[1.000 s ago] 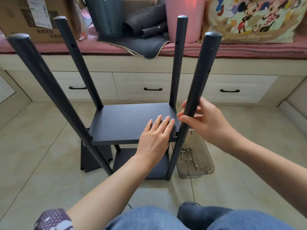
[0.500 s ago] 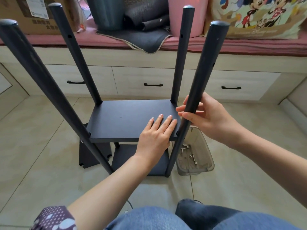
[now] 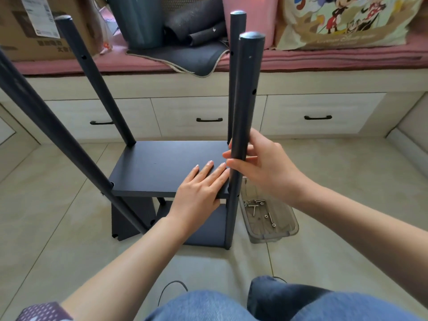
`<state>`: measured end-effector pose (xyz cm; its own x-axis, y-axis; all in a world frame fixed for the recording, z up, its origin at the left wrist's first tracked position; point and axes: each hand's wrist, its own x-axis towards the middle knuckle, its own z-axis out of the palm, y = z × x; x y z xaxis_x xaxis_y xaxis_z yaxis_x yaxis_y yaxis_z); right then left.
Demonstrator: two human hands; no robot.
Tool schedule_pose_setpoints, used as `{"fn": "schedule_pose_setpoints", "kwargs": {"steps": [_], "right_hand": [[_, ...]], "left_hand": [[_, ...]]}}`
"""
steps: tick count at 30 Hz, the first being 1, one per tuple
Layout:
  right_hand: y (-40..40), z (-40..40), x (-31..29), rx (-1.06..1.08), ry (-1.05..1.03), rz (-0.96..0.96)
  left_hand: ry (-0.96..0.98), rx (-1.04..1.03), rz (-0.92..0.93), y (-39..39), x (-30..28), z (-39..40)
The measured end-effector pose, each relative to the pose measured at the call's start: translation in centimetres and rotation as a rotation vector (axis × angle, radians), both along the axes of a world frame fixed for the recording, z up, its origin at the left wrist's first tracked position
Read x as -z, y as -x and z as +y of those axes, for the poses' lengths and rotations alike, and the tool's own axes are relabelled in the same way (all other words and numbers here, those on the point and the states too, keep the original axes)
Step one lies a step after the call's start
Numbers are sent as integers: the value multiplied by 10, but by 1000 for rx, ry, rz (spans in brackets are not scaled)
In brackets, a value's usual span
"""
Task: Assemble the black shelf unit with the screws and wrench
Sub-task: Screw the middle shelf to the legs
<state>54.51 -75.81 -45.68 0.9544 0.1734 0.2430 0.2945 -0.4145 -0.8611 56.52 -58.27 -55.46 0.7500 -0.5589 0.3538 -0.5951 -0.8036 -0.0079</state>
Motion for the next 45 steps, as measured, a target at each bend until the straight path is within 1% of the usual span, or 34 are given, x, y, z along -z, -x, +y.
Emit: {"fn": "schedule_pose_setpoints", "kwargs": {"steps": [3,10,13,15,18,23,27,33,36,39,42,45], "right_hand": [[-4,4,2,10,2,-6],[-10,8,6,-4,-13,-37],[-11,8,9,-7,-49,-37],[-11,7,10,-17,-83,-30],[-14,3,11,-47,-104,-20],[-19,-23,35,-69,-212,115],[-24,-61,84,57,-80,186],[-40,-100,178,216,109,417],[-50,-101,219,211,222,522],[-64,-90,254,153,373,609],[-77,-76,282,100,471,724],[-87,-71,304,112,551,809]], "left_hand": [[-15,-48,109,0,1,-1],[-12,-110,176,-3,2,0],[37,-171,165,2,2,-8],[93,-197,125,6,4,-13],[129,-225,81,8,8,-16],[152,-231,45,7,12,-16],[176,-233,-60,6,18,-17],[185,-220,-173,3,27,-18],[192,-214,-207,2,28,-19],[186,-218,-227,1,27,-21],[187,-208,-237,1,28,-21],[191,-204,-257,-1,28,-22]]}}
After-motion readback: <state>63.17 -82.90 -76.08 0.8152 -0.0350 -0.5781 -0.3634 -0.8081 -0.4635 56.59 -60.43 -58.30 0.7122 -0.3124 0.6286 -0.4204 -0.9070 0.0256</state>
